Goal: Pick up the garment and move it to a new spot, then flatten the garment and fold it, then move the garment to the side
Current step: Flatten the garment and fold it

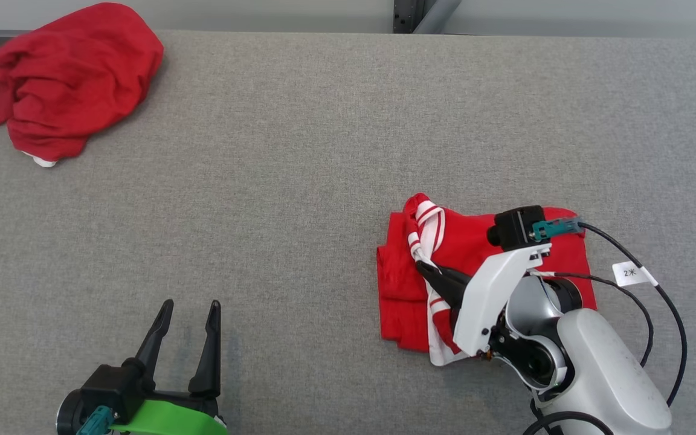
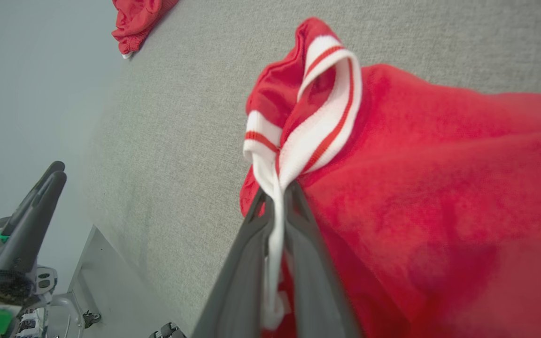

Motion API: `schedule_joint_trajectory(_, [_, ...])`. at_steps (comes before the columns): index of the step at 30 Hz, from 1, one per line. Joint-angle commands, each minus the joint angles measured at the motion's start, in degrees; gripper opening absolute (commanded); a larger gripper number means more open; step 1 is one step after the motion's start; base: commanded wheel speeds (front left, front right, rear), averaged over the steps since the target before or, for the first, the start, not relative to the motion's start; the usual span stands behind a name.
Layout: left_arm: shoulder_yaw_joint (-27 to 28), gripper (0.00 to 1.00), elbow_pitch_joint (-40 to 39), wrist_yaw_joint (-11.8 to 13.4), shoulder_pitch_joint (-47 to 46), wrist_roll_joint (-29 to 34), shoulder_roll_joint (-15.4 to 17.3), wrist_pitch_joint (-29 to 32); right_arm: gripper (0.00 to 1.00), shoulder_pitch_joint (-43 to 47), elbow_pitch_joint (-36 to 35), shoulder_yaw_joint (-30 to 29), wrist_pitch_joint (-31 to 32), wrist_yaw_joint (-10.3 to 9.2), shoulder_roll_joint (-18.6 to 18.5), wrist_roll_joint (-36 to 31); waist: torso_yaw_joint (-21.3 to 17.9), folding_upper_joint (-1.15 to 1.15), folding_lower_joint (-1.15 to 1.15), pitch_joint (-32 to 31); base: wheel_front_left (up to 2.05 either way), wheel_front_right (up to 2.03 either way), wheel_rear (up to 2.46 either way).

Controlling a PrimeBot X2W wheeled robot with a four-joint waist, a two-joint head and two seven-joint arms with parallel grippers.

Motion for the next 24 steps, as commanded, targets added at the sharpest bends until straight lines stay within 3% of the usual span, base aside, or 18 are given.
schedule_joint_trajectory(1, [0.0, 1.0, 0.0, -0.2, 0.0, 0.0, 0.0, -0.1, 0.26, -0.9, 0.1, 0.5, -0.6, 0.01, 0.0, -0.7, 0.0, 0.0, 0.0, 0.1, 0.0, 0.0, 0.0])
schedule_joint_trajectory(2, [0.0, 1.0, 0.1, -0.2, -0.1, 0.0, 0.0, -0.1, 1.0, -1.2, 0.4, 1.0, -1.3, 0.01, 0.0, -1.0, -0.1, 0.0, 0.0, 0.1, 0.0, 0.0, 0.0])
schedule_joint_trajectory(9, [1.1, 1.0, -0.2, -0.2, 0.9, 0.0, 0.0, -0.1, 1.0, 0.5, -4.9, 0.9, -6.3, 0.01, -0.1, 0.2, -0.4, 0.0, 0.0, 0.0, 0.0, 0.0, 0.0])
schedule_joint_trajectory(15, [3.6, 1.0, -1.8, -0.2, 2.4, -0.8, -1.1, -0.1, 1.0, 6.0, -14.8, -8.3, -13.7, 0.0, -1.6, -7.3, -1.6, 0.0, 0.0, 0.3, 0.0, 0.0, 0.0])
schedule_joint_trajectory(16, [3.8, 1.0, -2.1, -0.2, 2.5, -0.9, -1.5, -0.1, 0.9, 6.8, -15.1, -9.7, -15.3, 0.01, -2.6, -9.6, -1.7, 0.0, 0.0, 0.4, 0.0, 0.0, 0.0])
schedule_joint_trajectory(18, [3.7, 1.0, -2.3, -0.2, 2.7, -0.8, -1.8, -0.1, 0.99, 8.5, -14.4, -12.2, -19.2, 0.0, -3.6, -12.8, -1.7, 0.0, 0.0, 0.5, 0.0, 0.0, 0.0])
schedule_joint_trajectory(24, [3.3, 1.0, -2.2, -0.2, 2.6, -0.9, -2.8, -0.1, 1.0, 11.4, -7.9, -13.7, -33.2, 0.01, -5.4, -21.2, -1.5, 0.0, 0.0, 0.3, 0.0, 0.0, 0.0])
